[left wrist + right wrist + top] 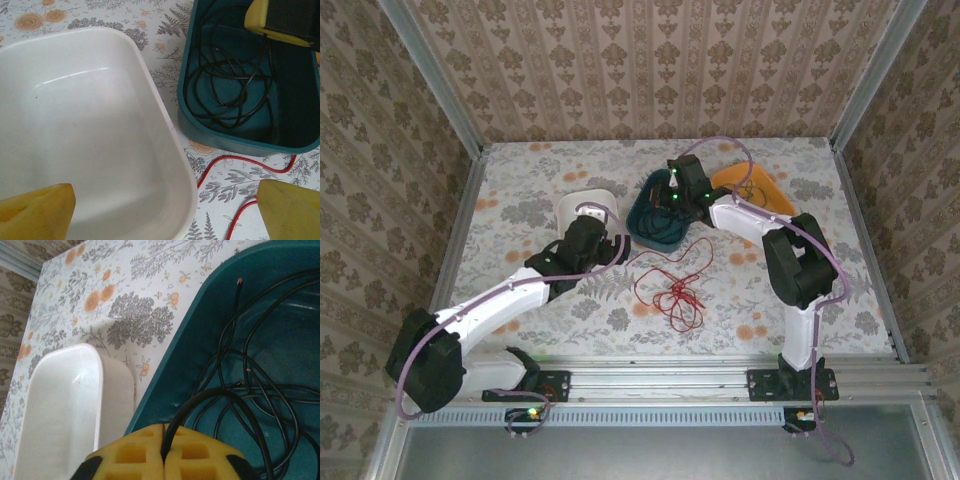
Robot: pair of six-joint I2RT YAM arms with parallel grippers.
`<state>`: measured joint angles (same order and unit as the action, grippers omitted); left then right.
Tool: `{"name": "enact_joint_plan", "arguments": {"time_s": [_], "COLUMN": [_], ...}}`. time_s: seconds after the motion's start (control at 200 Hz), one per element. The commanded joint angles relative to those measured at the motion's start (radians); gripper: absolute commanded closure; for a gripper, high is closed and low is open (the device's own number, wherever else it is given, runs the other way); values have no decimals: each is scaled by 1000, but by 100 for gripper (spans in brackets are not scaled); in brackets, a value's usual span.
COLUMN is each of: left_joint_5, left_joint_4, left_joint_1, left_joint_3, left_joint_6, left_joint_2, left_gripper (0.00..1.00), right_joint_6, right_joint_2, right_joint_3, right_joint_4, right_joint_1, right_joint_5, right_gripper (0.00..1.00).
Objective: Untangle the cables
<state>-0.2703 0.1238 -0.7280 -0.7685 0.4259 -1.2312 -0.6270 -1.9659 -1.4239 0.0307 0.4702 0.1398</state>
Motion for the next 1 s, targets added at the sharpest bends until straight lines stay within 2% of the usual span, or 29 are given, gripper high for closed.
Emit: {"name": "enact_joint_plan", "arguments": {"time_s": [0.0,0.095,0.215,0.795,0.91,0.995], "left_joint_5": [-14,-16,-16,-22,-18,8], "left_joint_4": [11,16,18,25,25,10], "left_joint_1": [-4,-5,-5,-6,-7,-7], "left_joint_3": [-33,-38,-47,-41,-44,-42], "left_joint_6": [-28,-33,-37,-21,-21,-39], "left_joint_2": [-4,-5,-11,-13,-14,-12], "left_gripper": [5,5,5,5,5,5], "right_joint_6": [32,57,102,120,138,155], "right_joint_2": [-16,-17,-43,-239,-221,-152], "right_joint_3": [-46,-76,-147,-317,-306,-249], "right_joint_4": [55,100,194,378,364,301], "right_joint_1": [5,5,5,-10,-8,-7], "right_joint_5": [-86,-154,-187,-256,-253,-251], "right_gripper": [79,65,58,58,59,59]}}
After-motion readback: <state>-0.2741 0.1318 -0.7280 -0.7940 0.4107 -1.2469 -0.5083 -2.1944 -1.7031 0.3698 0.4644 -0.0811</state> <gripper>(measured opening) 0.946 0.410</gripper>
